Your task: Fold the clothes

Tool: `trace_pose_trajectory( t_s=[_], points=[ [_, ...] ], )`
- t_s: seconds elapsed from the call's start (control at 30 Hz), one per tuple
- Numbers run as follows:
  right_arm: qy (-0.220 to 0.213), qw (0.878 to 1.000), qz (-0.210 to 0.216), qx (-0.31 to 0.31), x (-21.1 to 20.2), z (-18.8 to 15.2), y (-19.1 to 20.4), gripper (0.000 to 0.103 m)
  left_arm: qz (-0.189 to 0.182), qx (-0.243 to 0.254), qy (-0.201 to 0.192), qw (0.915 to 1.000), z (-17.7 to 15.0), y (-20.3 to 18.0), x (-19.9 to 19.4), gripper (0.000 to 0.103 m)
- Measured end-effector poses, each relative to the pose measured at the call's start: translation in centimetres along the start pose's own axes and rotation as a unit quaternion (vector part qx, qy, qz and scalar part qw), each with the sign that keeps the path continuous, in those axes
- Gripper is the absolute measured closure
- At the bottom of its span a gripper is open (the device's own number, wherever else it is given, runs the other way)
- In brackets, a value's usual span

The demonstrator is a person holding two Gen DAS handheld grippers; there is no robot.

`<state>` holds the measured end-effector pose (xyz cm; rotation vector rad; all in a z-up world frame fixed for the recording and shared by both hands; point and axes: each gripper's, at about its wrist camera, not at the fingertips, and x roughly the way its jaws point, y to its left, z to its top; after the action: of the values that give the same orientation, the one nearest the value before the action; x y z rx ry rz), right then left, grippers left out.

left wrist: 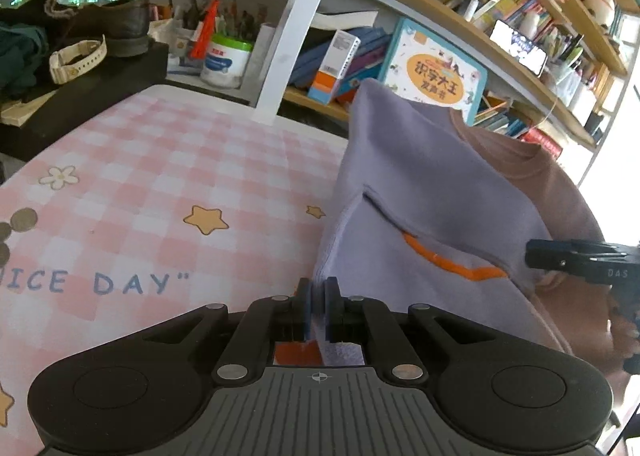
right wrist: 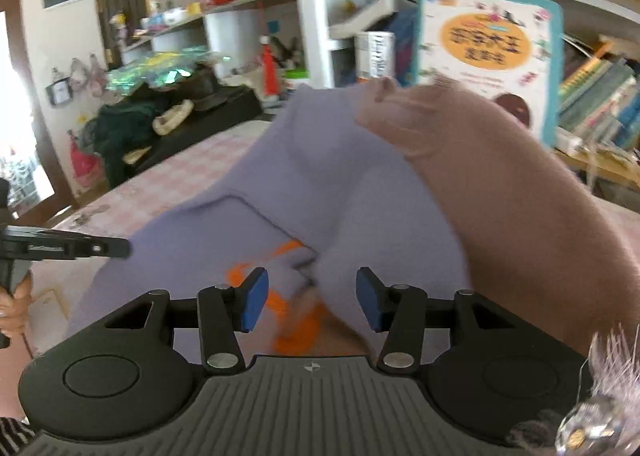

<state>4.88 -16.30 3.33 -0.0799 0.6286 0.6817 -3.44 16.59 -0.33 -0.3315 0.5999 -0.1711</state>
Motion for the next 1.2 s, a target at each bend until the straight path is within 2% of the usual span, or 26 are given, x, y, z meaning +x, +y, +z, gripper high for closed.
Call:
trace_pose_trajectory(
  t_s=[0.07,0.13,0.17,0.23,0.3,0.37,0.4,0.47,0.53,0.63,0.67,0.7,0.77,0.93,1.07,1.13,1.2],
  points=[
    [0.019,0.999,-0.011,0.028,1.2,0.7,-1.7,0.058,0.002,0.004,0.000,1.0000,0.0,-0.2,0.1,0.098],
    [0.011,0.998,-0.034,0.050,2.6,2.0,-3.7,0.060,0.005,0.005,0.002,1.0000,0.0,-0.2,0.2,0.098],
    [0.001,0.997,-0.056,0.057,3.3,2.9,-4.6,0.060,0.008,0.005,0.004,0.9999,0.0,-0.2,0.2,0.098],
    [-0.020,0.988,-0.132,0.079,5.2,4.8,-7.1,0.061,0.017,0.005,0.008,0.9998,0.0,-0.1,0.4,0.096],
    [-0.020,0.977,-0.170,0.124,6.2,5.8,-9.3,0.060,0.034,0.008,0.002,0.9994,0.1,-0.1,0.2,0.086],
    [-0.025,0.975,-0.163,0.150,6.0,5.8,-10.1,0.060,0.054,0.017,-0.012,0.9983,0.3,-0.3,-0.6,0.074],
    [-0.034,0.977,-0.147,0.150,5.1,5.4,-9.7,0.059,0.065,0.025,-0.020,0.9973,0.4,-0.4,-1.0,0.069],
    [-0.048,0.982,-0.120,0.140,3.2,4.5,-8.5,0.057,0.085,0.050,-0.037,0.9945,0.7,-1.1,-2.0,0.068],
    [-0.048,0.986,-0.108,0.114,1.1,3.2,-6.8,0.056,0.089,0.080,-0.050,0.9916,1.1,-2.3,-2.6,0.068],
    [-0.035,0.992,-0.089,0.079,-1.9,0.5,-4.3,0.052,0.059,0.133,-0.056,0.9878,1.4,-5.4,-2.3,0.067],
    [-0.031,0.993,-0.083,0.073,-2.8,-0.5,-3.6,0.051,0.047,0.151,-0.057,0.9858,1.5,-6.5,-2.2,0.062],
    [-0.025,0.994,-0.079,0.067,-3.6,-1.5,-2.8,0.051,0.035,0.169,-0.058,0.9833,1.5,-7.6,-2.0,0.054],
    [-0.015,0.995,-0.084,0.053,-4.9,-3.8,-1.6,0.051,0.010,0.204,-0.057,0.9772,1.6,-9.8,-1.4,0.048],
    [0.008,0.993,-0.114,0.031,-6.2,-8.4,1.0,0.051,-0.034,0.286,-0.035,0.9570,0.9,-15.0,2.1,0.047],
    [0.011,0.993,-0.115,0.025,-6.4,-10.0,2.3,0.052,-0.069,0.333,-0.021,0.9400,0.2,-18.5,4.4,0.047],
    [0.013,0.993,-0.115,0.034,-6.2,-10.2,2.4,0.054,-0.070,0.368,-0.026,0.9267,-0.3,-20.3,5.3,0.047],
    [0.014,0.993,-0.105,0.052,-6.3,-10.4,2.3,0.062,-0.069,0.406,-0.032,0.9105,-0.9,-22.1,6.2,0.047]
  ],
)
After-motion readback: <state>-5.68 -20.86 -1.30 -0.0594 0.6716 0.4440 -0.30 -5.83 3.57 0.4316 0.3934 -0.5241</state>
